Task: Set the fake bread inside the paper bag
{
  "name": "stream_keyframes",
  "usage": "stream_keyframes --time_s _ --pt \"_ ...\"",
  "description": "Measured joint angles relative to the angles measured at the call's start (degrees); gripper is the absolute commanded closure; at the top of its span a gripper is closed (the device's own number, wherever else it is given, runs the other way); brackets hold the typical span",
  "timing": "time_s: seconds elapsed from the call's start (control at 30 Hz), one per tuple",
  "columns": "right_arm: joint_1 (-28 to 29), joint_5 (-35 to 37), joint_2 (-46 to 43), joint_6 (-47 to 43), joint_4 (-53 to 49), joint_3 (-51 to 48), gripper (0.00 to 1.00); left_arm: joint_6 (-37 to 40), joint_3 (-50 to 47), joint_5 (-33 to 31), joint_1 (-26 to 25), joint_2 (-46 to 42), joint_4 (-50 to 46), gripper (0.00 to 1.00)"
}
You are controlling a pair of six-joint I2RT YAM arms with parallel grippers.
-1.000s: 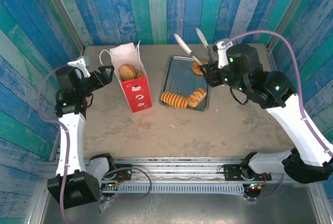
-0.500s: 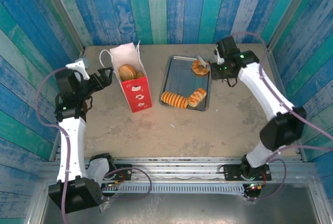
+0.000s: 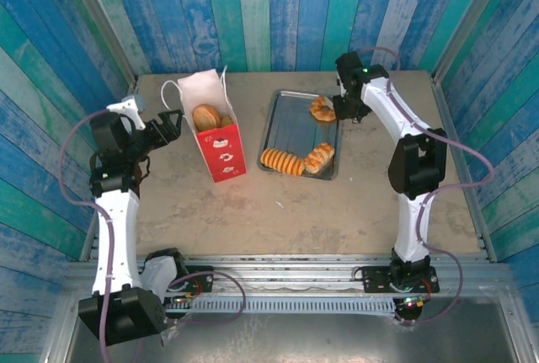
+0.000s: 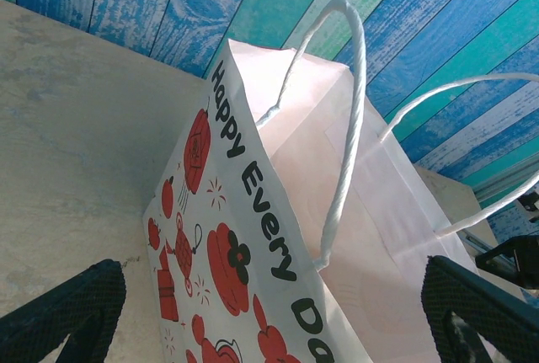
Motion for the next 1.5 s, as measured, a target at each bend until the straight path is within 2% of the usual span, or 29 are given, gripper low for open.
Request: stream_keyframes --time_s 1.5 --pt "-0.4 -1.8 6.5 -3.5 -3.3 5.8 0.61 0.2 0.0 -0.2 0.0 0.3 -0.2 0.06"
